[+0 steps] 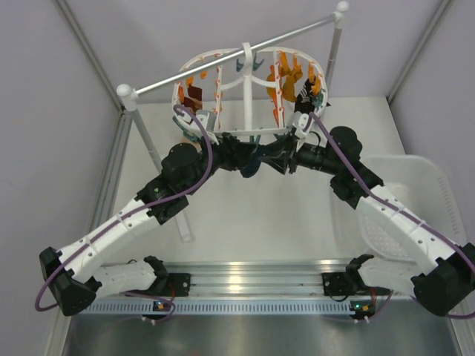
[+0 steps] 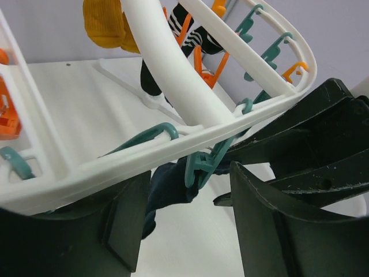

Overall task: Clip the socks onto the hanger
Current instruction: Clamp the sock onto the hanger, then open the clamp at the hanger.

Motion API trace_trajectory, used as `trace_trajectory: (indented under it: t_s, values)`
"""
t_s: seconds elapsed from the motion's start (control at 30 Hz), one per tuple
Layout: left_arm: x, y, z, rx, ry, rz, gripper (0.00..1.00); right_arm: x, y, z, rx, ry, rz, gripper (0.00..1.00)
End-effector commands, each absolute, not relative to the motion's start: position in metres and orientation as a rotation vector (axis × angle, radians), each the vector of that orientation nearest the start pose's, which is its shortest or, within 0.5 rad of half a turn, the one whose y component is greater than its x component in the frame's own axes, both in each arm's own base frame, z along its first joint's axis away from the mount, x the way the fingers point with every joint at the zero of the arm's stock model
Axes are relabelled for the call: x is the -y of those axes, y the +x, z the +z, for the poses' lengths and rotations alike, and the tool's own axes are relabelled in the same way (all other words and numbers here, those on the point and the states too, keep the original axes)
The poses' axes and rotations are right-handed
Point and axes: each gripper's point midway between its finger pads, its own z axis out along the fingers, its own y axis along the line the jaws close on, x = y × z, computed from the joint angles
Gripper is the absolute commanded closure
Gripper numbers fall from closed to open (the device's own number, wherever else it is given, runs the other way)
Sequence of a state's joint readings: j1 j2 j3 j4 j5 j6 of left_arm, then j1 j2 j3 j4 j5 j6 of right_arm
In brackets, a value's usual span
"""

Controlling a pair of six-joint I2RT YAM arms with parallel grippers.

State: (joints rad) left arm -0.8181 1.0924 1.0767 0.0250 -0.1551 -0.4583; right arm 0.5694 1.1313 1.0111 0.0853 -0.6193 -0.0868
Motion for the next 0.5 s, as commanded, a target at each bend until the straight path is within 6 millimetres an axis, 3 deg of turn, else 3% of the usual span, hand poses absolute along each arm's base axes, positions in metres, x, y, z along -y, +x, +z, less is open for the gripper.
trace_trajectory:
  t_s: [0.0, 0.07, 0.3, 0.47]
  values:
    - [0.273, 0.277, 0.380, -1.601, 0.122, -0.863, 0.38, -0.281, 0.254, 0.359, -1.294, -0.975, 0.828, 0.62]
    - [0.270, 0.280, 0.377, -1.611, 0.108, -0.845, 0.38, -0.274, 0.251, 0.360, -1.297, -0.959, 0.805, 0.58]
    - [0.263, 0.285, 0.378, -1.605, 0.087, -0.821, 0.40, -0.244, 0.231, 0.352, -1.330, -0.933, 0.710, 0.57]
    - [0.258, 0.288, 0.380, -1.599, 0.080, -0.805, 0.40, -0.216, 0.237, 0.336, -1.390, -0.920, 0.599, 0.54]
